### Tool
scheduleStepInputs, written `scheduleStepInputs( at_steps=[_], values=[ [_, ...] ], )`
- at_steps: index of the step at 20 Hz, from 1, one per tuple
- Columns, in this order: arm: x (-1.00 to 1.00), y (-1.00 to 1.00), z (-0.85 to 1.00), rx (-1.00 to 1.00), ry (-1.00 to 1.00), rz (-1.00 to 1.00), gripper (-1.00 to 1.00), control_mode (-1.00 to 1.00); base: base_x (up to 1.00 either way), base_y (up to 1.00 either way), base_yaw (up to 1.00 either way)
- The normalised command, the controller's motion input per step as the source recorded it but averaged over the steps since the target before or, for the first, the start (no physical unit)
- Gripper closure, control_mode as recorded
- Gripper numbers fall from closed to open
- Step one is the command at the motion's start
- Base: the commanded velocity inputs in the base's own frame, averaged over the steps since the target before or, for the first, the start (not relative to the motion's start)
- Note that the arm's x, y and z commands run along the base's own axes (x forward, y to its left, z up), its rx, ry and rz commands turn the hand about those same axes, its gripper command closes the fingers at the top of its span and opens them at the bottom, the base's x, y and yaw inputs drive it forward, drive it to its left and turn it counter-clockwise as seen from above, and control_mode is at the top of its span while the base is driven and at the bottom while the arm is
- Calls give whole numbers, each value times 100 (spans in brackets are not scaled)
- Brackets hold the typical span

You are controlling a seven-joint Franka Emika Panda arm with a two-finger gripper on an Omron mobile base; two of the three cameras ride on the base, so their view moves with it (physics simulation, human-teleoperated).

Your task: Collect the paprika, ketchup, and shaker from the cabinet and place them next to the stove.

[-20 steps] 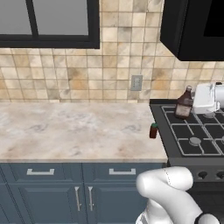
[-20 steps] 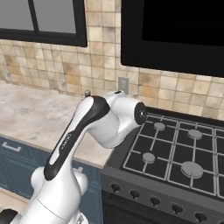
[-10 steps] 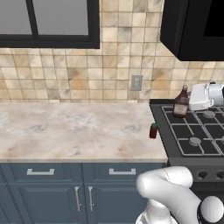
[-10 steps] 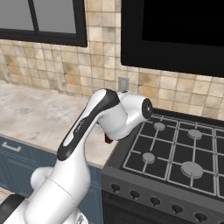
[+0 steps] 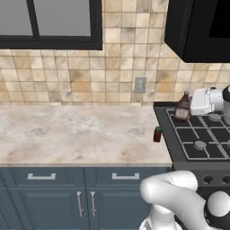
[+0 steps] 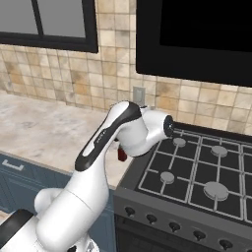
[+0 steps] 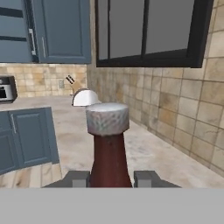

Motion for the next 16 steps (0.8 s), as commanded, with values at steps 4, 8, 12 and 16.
scheduleStepInputs(
  at_steps=[4, 8, 12, 16],
  values=[
    [21, 0, -22, 0, -1, 0, 100, -100, 0, 0, 0],
    [25, 0, -23, 0, 0, 0, 100, -100, 0, 0, 0],
    [31, 0, -19, 0, 0, 0, 100, -100, 0, 0, 0],
    [35, 0, -17, 0, 0, 0, 100, -100, 0, 0, 0]
  ],
)
